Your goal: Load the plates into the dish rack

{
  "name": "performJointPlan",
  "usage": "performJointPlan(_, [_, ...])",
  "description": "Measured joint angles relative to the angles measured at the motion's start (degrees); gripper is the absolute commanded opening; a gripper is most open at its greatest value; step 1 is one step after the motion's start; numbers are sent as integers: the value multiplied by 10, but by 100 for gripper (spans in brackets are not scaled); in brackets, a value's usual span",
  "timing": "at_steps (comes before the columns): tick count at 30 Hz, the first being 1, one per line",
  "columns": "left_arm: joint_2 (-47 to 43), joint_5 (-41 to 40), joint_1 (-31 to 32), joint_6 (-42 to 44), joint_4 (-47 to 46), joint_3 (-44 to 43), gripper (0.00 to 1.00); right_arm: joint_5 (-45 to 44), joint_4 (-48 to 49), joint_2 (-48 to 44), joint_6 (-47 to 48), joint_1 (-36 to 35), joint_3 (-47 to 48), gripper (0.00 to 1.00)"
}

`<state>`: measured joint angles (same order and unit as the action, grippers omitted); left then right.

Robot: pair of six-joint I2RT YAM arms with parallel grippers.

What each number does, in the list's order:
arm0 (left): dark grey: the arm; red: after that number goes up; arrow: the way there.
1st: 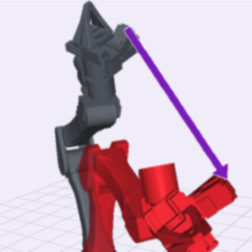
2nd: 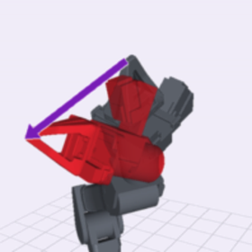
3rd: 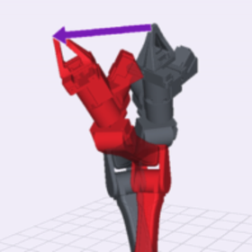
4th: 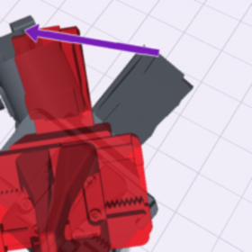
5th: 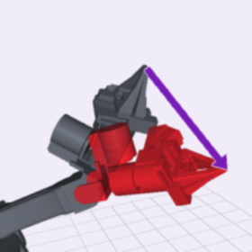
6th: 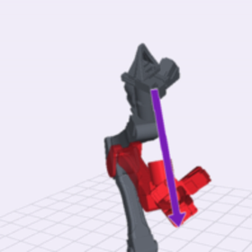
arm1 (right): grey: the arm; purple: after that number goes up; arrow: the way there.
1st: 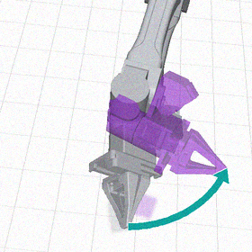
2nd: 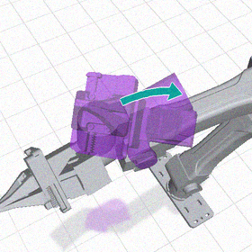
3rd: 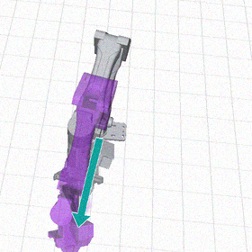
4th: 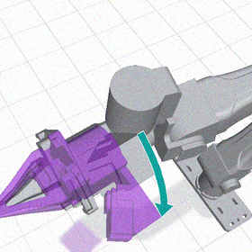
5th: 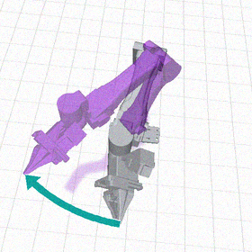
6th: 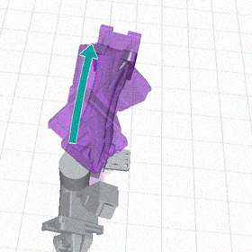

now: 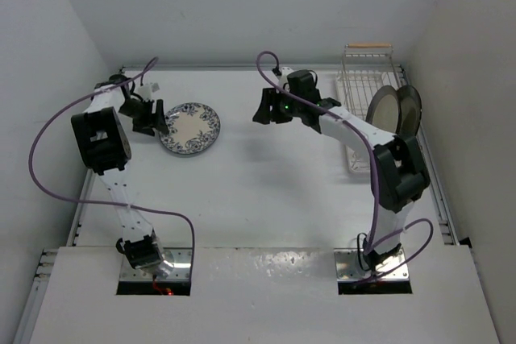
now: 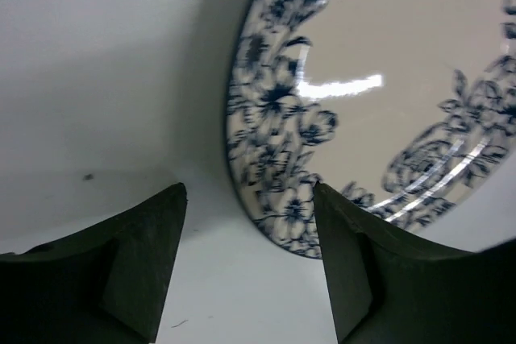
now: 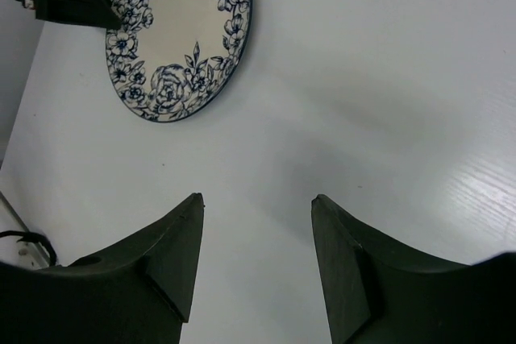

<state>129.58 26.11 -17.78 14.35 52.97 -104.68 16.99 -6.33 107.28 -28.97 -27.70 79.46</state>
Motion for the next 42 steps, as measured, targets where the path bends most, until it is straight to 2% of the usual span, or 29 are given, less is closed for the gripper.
performJointPlan(2, [15, 29, 4, 2, 7, -11, 66, -1, 3, -31, 0, 2, -30, 56])
performJointPlan(5, [31, 78, 10, 7, 27, -22, 52, -5, 13, -67, 0, 6, -65, 56])
performJointPlan(8, [50, 116, 19, 12, 42, -28, 24, -8, 20, -89, -2, 10, -98, 56])
performJointPlan(9, [59, 128, 25, 13, 50, -29, 0, -10, 23, -92, -3, 10, -109, 56])
performJointPlan(13, [95, 223, 45, -3, 96, -44, 0, -13, 24, -93, -7, 10, -139, 65])
performJointPlan(16, [102, 245, 61, 34, 136, -42, 0, -4, 22, -93, -5, 11, -149, 74])
performJointPlan(18, [94, 244, 72, 55, 140, -41, 0, 7, 21, -92, 0, 10, -150, 74])
performJointPlan(21, [47, 234, 88, 96, 136, -10, 0, 31, 24, -86, 6, 11, -150, 77])
performJointPlan(27, [-112, 216, 126, 219, 136, 31, 0, 96, 46, -29, 9, 3, -144, 77])
performJointPlan(32, [-140, 249, 142, 277, 159, 31, 0, 132, 83, 9, -2, -20, -144, 77])
performJointPlan(35, [-131, 257, 145, 295, 179, 34, 0, 138, 112, 14, -11, -30, -144, 72])
performJointPlan(38, [-128, 257, 147, 307, 185, 38, 0, 143, 149, 20, -18, -33, -142, 51])
performJointPlan(39, [-128, 257, 147, 310, 184, 38, 0, 145, 161, 24, -23, -33, -140, 42])
performJointPlan(42, [-128, 268, 148, 315, 184, 37, 0, 146, 200, 39, -44, -32, -139, 40])
